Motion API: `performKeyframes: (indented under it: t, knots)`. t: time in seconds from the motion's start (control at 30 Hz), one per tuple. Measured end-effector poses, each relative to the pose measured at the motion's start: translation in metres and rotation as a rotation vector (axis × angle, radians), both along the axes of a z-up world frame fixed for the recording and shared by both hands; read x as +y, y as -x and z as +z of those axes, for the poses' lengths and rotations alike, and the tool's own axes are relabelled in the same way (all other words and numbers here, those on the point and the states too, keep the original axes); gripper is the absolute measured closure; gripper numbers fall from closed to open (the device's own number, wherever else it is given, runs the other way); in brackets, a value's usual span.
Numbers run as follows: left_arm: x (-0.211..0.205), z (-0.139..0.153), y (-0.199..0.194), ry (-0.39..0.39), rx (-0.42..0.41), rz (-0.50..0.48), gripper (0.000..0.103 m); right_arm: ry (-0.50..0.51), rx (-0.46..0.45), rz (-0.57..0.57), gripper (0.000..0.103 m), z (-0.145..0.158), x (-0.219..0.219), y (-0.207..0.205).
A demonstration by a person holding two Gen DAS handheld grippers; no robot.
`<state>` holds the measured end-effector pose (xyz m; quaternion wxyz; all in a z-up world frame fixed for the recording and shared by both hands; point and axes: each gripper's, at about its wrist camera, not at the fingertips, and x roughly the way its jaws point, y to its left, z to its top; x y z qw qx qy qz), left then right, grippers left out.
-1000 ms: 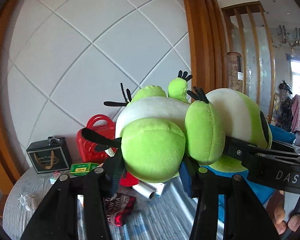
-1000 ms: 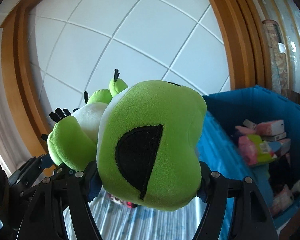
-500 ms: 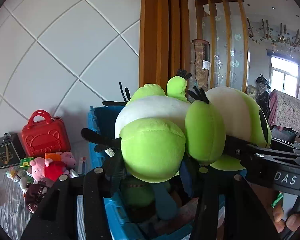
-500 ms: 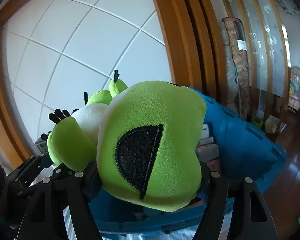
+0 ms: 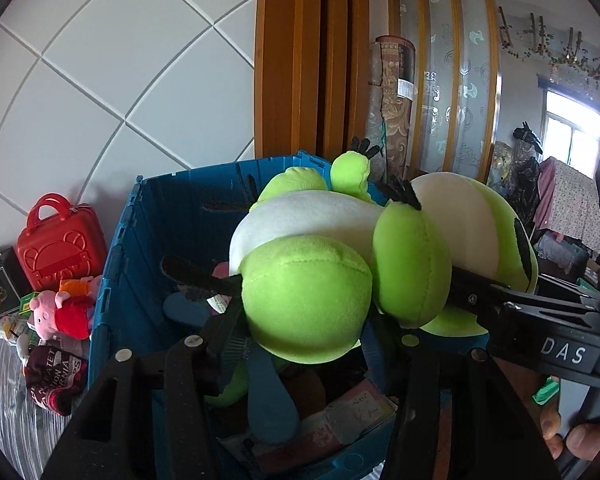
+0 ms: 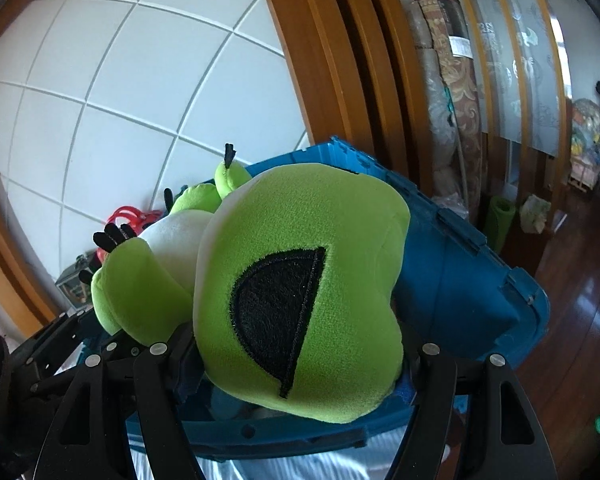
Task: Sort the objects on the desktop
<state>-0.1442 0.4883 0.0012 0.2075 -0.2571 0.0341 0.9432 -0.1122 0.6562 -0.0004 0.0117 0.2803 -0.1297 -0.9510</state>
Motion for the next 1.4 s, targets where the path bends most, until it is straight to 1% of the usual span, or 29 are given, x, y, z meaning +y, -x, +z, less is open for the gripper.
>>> performKeyframes:
  t: [0.13, 0.27, 0.33, 0.43, 0.5, 0.53, 0.6, 0.63, 0.73, 0.83, 0.93, 1.0, 1.17, 1.23, 1.4]
  knots:
    - [0.003, -0.004, 0.007, -0.001, -0.031, 0.001, 0.043, 0.008, -0.01, -0.025, 0.025, -0.006, 0.008, 0.012]
    - [0.006, -0.006, 0.009, 0.019, -0.027, 0.017, 0.043, -0.006, -0.023, -0.051, 0.02, -0.011, 0.013, 0.021]
    - [0.005, -0.004, 0.01, 0.013, -0.03, 0.02, 0.042, -0.001, -0.011, -0.06, 0.02, -0.011, 0.015, 0.021]
    - [0.001, -0.001, 0.007, 0.007, -0.025, 0.023, 0.036, 0.0, 0.008, -0.078, 0.019, -0.004, 0.016, 0.016]
    - [-0.004, 0.003, 0.003, 0.001, -0.014, 0.025, 0.034, -0.013, 0.03, -0.096, 0.011, 0.003, 0.014, 0.011]
    - [-0.007, 0.005, 0.001, -0.002, -0.008, 0.022, 0.032, -0.021, 0.043, -0.106, 0.009, 0.007, 0.012, 0.008]
    - [-0.013, 0.01, -0.005, -0.006, 0.01, 0.025, 0.027, -0.029, 0.065, -0.115, 0.001, 0.013, 0.007, 0.002]
    - [-0.017, 0.013, -0.008, -0.01, 0.021, 0.029, 0.024, -0.03, 0.075, -0.115, 0.0, 0.017, 0.004, -0.001]
    - [-0.033, 0.022, -0.018, -0.031, 0.05, 0.035, 0.022, -0.045, 0.097, -0.114, 0.0, 0.025, -0.01, -0.009]
    - [-0.056, 0.03, -0.028, -0.052, 0.076, 0.06, 0.018, -0.058, 0.127, -0.1, 0.0, 0.033, -0.031, -0.015]
    - [-0.084, 0.037, -0.039, -0.072, 0.11, 0.102, 0.012, -0.079, 0.158, -0.078, 0.0, 0.039, -0.058, -0.018]
    - [-0.107, 0.04, -0.046, -0.077, 0.131, 0.139, 0.011, -0.095, 0.171, -0.058, 0.0, 0.041, -0.079, -0.016]
    - [-0.171, 0.042, -0.056, -0.088, 0.168, 0.257, 0.007, -0.092, 0.215, 0.043, 0.0, 0.046, -0.141, -0.014]
    - [-0.2, 0.04, -0.058, -0.088, 0.169, 0.298, 0.006, -0.107, 0.233, 0.091, 0.0, 0.048, -0.175, -0.013]
    - [-0.282, 0.031, -0.056, -0.094, 0.139, 0.392, 0.006, -0.126, 0.255, 0.189, 0.0, 0.048, -0.254, -0.005]
